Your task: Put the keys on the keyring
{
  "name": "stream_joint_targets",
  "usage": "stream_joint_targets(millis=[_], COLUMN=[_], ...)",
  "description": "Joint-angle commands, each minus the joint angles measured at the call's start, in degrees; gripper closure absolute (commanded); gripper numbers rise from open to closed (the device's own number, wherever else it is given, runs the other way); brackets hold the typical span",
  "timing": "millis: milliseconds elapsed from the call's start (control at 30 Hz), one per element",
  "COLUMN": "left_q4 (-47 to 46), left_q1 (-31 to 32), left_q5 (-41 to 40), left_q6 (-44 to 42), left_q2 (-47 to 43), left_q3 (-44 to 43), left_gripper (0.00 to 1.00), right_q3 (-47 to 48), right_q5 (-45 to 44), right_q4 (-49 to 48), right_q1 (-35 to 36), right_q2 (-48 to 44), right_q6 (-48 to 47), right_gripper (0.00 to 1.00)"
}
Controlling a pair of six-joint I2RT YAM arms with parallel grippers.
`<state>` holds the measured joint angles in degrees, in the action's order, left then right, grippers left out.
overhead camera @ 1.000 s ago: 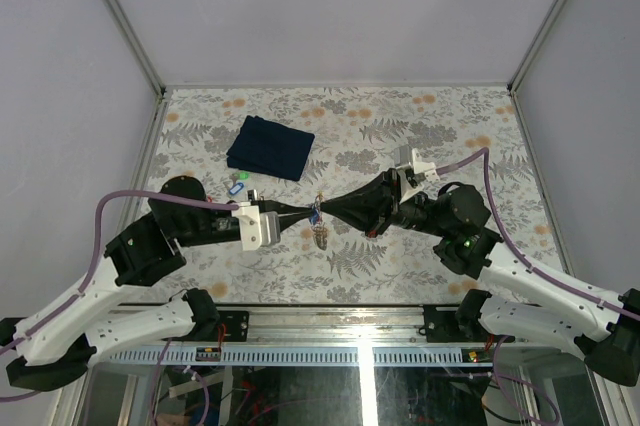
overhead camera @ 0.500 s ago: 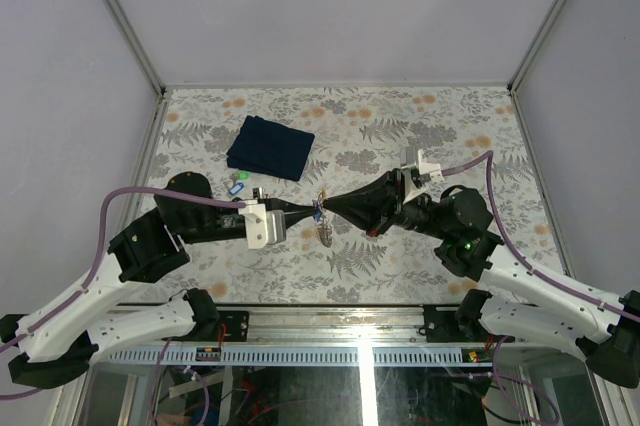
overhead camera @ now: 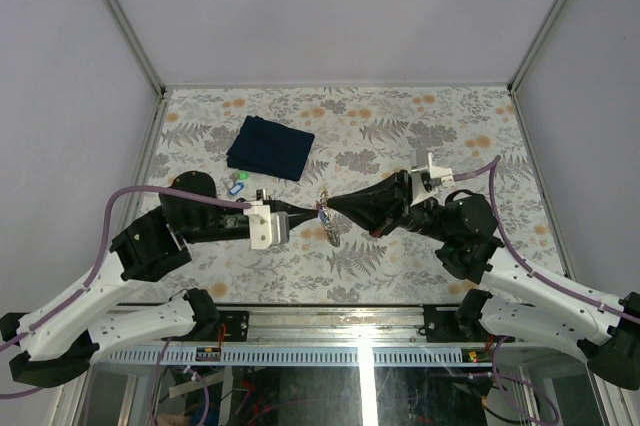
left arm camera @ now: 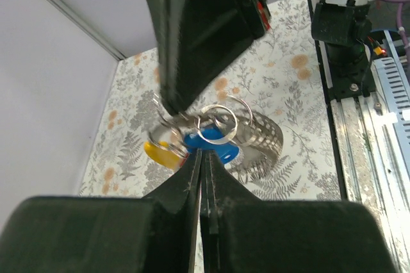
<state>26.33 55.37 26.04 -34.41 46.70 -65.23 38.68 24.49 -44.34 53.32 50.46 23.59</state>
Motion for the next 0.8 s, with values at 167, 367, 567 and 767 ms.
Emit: stream_joint_targets(millis=[167, 367, 567, 767], left_q4=[3.07, 2.46, -7.92, -19.72], left_q1=[-0.06, -0.08, -0.08, -0.03], left_q5=[1.52, 0.2, -3.62, -2.76], left_q6=[-0.23, 0.18, 5.47, 13.29], left_q2=[0.17, -0.44, -6.17, -9.93], left_q3=[-0.95, -0.82, 3.12, 8.27], left_gripper=[1.0, 1.0, 0.76, 0.65], right_q3=[1.06, 1.47, 3.91, 4.51], right_q5=[-2.61, -1.66, 1.58, 3.74], right_q4=[-10.84, -7.21, -0.01, 0.56], right_q1=[0.31, 0.38, 0.34, 0.32], right_q2=[-2.36, -3.32, -3.87, -3.72], right_q6=[0.54, -2.02, -7.93, -10.25], right_gripper=[1.0, 1.0, 1.0, 1.0])
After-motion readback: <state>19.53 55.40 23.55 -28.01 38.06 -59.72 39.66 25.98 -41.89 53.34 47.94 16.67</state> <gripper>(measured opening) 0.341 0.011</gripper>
